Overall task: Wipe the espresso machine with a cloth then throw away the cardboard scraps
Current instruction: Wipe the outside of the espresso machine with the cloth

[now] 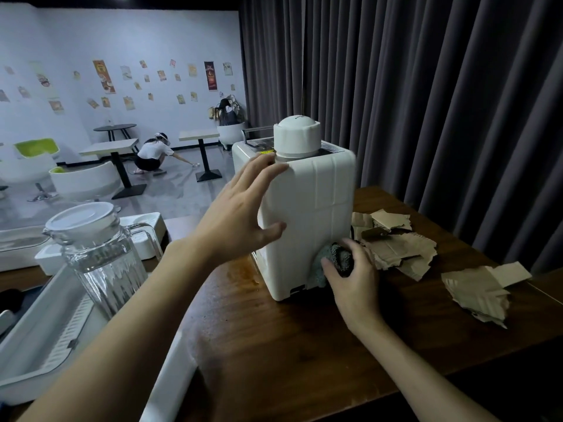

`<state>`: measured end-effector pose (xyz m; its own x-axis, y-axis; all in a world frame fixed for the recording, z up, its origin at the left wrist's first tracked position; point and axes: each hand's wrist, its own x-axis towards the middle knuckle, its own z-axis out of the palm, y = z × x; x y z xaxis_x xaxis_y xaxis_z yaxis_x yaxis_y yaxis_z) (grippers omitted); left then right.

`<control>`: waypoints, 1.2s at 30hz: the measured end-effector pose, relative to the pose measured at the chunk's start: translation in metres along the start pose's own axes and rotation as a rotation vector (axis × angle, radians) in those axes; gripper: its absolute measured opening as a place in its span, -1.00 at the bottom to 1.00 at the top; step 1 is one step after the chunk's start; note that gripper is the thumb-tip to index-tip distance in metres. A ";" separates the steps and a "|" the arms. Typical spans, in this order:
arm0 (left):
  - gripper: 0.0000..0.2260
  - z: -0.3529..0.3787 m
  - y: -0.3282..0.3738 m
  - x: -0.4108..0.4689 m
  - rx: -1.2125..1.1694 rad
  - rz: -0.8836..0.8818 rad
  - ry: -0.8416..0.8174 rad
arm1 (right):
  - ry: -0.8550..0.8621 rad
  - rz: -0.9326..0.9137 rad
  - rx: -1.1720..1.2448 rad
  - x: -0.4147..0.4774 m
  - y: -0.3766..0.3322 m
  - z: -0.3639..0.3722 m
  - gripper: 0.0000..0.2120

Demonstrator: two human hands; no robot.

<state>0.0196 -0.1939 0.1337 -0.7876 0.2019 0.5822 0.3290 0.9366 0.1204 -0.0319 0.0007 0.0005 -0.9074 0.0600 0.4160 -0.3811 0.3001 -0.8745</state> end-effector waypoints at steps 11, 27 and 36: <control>-0.04 0.004 -0.023 -0.004 -0.066 0.039 -0.010 | 0.070 -0.145 -0.135 -0.029 0.013 0.040 -0.64; -0.06 0.008 -0.021 -0.004 -0.080 0.016 0.015 | -0.040 -0.176 -0.206 -0.055 0.008 0.064 -0.64; -0.09 0.003 -0.021 -0.005 -0.071 0.013 -0.002 | 0.161 0.054 -0.185 0.001 0.030 0.020 -0.62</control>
<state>0.0150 -0.2133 0.1257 -0.7839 0.2144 0.5826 0.3755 0.9111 0.1699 -0.0477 -0.0088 -0.0302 -0.8799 0.2270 0.4174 -0.2807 0.4604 -0.8422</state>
